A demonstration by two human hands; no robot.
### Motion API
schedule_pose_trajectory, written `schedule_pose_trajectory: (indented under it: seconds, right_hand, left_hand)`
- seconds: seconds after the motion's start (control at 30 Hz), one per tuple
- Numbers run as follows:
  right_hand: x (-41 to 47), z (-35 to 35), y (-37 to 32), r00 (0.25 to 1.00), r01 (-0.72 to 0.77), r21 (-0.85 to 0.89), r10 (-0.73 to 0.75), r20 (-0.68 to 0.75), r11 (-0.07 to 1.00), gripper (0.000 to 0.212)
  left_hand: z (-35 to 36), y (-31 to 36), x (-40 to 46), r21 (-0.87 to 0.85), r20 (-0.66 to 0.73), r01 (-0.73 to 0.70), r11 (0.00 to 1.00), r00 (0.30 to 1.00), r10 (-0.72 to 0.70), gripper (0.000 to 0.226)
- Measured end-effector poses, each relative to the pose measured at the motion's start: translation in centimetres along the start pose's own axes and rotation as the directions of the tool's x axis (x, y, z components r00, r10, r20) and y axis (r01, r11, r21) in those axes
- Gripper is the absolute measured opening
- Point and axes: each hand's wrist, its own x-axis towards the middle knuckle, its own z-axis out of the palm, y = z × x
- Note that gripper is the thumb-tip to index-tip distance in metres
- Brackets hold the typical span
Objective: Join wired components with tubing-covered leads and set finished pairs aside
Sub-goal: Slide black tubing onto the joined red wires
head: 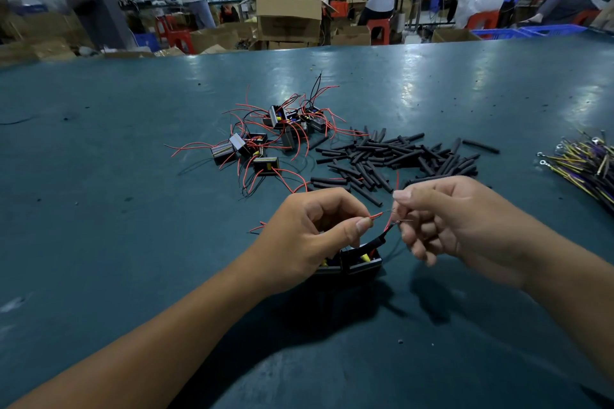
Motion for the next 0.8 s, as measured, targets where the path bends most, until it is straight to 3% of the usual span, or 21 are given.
schedule_pose_trajectory:
  seconds: [0.27, 0.8]
  right_hand:
    - [0.09, 0.52, 0.0, 0.992, -0.12, 0.096, 0.123, -0.02, 0.988, 0.021]
    - [0.12, 0.44, -0.21, 0.951, -0.308, 0.21, 0.295, 0.092, 0.928, 0.022]
  left_hand:
    - [-0.02, 0.09, -0.02, 0.003, -0.002, -0.003, 1.0, 1.0, 0.003, 0.008]
    - [0.19, 0.45, -0.14, 0.08, -0.028, -0.03, 0.996, 0.999, 0.032, 0.007]
